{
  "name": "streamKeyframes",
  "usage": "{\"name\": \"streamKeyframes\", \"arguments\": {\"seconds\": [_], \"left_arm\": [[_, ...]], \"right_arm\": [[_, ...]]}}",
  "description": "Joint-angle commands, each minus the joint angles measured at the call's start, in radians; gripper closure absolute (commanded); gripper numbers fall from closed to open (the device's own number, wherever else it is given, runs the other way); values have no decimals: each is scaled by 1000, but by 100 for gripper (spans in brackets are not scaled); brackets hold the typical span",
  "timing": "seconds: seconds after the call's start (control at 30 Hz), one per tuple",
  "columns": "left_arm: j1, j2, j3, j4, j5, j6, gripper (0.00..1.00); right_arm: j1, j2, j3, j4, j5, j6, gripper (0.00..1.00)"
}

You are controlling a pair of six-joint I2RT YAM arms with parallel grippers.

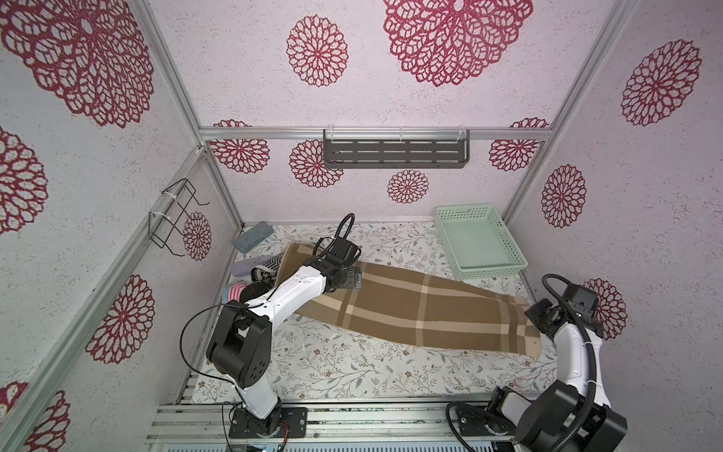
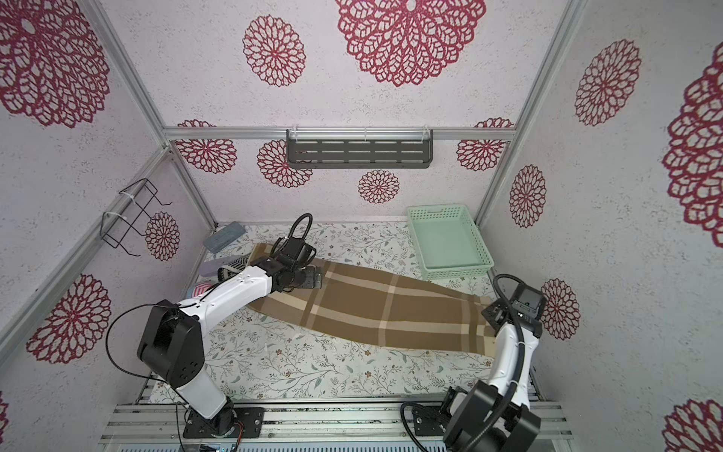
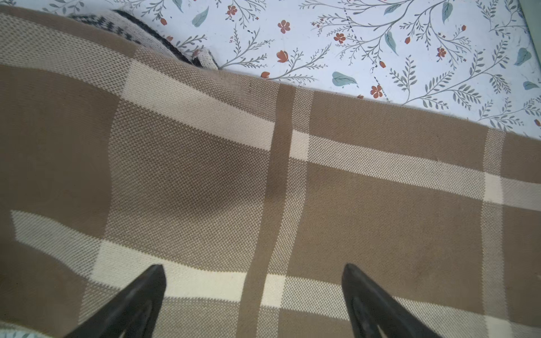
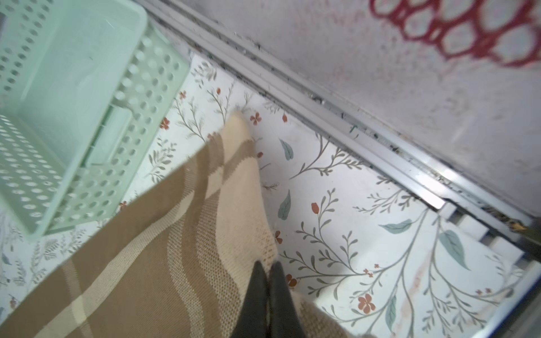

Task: Roll up the scarf and place it into the basket
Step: Fold the scarf at the center of the board.

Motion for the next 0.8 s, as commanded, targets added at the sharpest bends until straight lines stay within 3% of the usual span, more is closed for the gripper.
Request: {"name": "streamKeyframes", "arguments": {"seconds": [0.0,0.17,0.37,0.57,0.77], "left_arm": [[-30,-26,44,-15,15,-27,3],[-63,-30,82,-41,10,-47,3],[-65,-53,79,-49,-9,-70,3],[-37,-77,98,-78,-12,-99,2],[44,-118,58,-41,114,-162,2]], "right_arm": [[-44,-59,75,-110,87,-2,100],[-81,-100,145,-154,62,-5,100],[-37,-112,195,-174,-105,20,100],[285,-103,290,-216,9,107,100],[692,-6,347,-139,134,242,100]]}}
